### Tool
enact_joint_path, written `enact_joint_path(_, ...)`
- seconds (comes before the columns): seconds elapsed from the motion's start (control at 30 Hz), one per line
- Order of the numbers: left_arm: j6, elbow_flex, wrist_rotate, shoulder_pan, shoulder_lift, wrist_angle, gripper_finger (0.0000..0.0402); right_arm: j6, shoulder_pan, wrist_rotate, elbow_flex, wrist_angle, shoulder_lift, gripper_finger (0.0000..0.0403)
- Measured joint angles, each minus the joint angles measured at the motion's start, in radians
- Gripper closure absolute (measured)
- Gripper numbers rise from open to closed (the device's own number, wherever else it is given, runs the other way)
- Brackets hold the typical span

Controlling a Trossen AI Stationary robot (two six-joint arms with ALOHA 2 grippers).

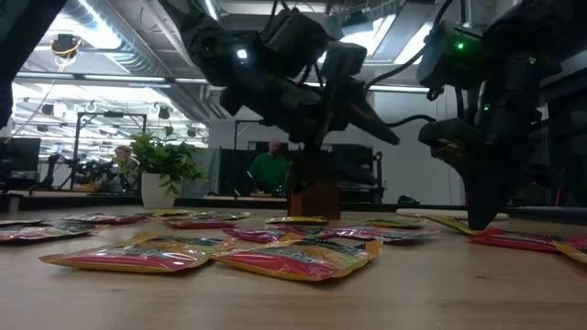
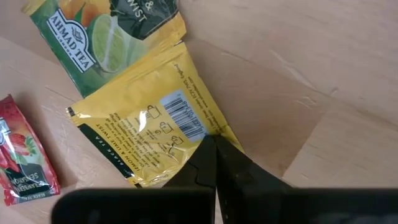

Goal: Pick & Place Tea
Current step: Put the yellow tea bag into the left section of the wooden organizer

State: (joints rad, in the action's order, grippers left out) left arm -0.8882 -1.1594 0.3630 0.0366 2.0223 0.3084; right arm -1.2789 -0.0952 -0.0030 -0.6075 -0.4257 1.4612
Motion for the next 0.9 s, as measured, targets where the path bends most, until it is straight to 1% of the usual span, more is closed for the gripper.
enact_joint_path(0.2,-0.025,-0.012,0.001,-0.003,0.030,0.005,0.0162,0.000,0.000,-0.001,0.000,0.002,0.000,0.0403)
enact_joint_path(0.43,-0.027,-0.012,-0.050,0.007,0.027,0.014,0.0162,0.000,0.000,-0.007,0.000,0.002,0.000,0.0403)
enact_joint_path(0.6,-0.042,-0.012,-0.047,0.020,0.043,0.003,0.0162,0.000,0.001,-0.010,0.000,0.003,0.000,0.0403)
enact_joint_path(0.67,-0.055,-0.014,-0.046,0.020,0.053,0.025,0.0162,0.001,0.001,-0.011,0.000,0.003,0.000,0.0403)
enact_joint_path(0.73,-0.072,-0.013,-0.028,0.020,0.059,0.023,0.0162,0.001,0.001,-0.015,0.000,0.005,0.000,0.0403)
enact_joint_path(0.9,-0.081,-0.013,-0.046,0.018,0.063,0.029,0.0162,0.001,0.000,-0.019,0.000,0.005,0.000,0.0403)
